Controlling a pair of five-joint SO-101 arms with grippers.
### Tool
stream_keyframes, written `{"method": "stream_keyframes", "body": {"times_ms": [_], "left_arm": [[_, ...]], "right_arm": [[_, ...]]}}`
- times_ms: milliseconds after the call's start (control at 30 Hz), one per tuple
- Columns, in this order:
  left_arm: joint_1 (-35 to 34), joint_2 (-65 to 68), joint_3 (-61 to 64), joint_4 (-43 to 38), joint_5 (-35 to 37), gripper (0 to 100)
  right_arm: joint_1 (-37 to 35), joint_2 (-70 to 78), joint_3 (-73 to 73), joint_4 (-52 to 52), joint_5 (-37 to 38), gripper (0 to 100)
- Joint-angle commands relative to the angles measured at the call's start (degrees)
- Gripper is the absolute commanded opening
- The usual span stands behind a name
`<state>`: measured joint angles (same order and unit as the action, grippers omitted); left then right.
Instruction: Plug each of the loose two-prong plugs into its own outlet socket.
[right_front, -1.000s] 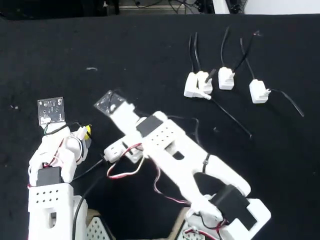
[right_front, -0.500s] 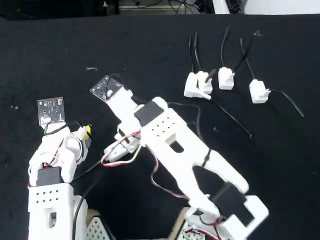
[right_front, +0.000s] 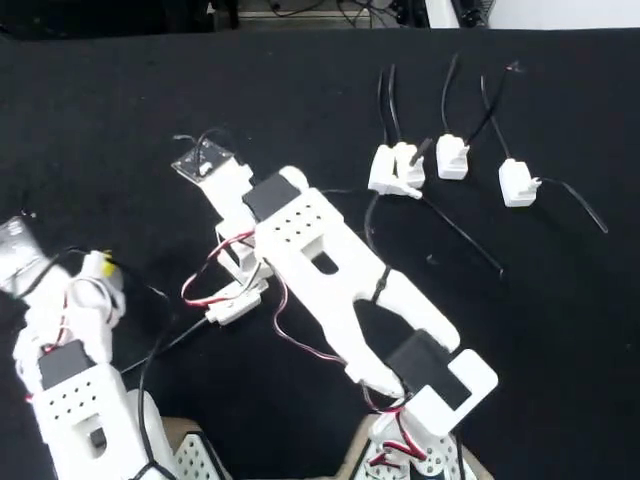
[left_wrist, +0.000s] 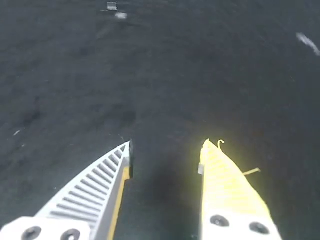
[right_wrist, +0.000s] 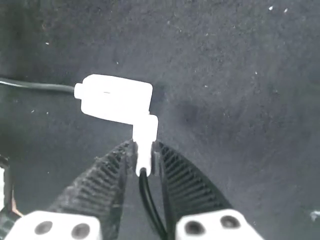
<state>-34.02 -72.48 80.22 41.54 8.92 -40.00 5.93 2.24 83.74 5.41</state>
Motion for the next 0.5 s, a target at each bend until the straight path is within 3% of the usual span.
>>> {"method": "stream_keyframes", "body": {"times_ms": [0,167,300,467], "left_arm": [[-3.2,-0.4,-3.3,-1.1,3.7,23],[0.1,-0.4,-3.2,-0.7,3.2,23],[5.1,-0.4,-2.9,-0.5,-1.8,23],[5.7,-0.4,-3.2,-0.5,-2.1,23]], "right_arm": [[1.1,0.0,-5.4,0.8,-0.4,1.1],[1.1,0.0,-5.5,-0.5,-1.5,1.1],[1.0,0.0,-5.1,-0.8,-2.1,1.1],[0.9,-0.1,-0.1,-5.4,-3.3,1.1]]}}
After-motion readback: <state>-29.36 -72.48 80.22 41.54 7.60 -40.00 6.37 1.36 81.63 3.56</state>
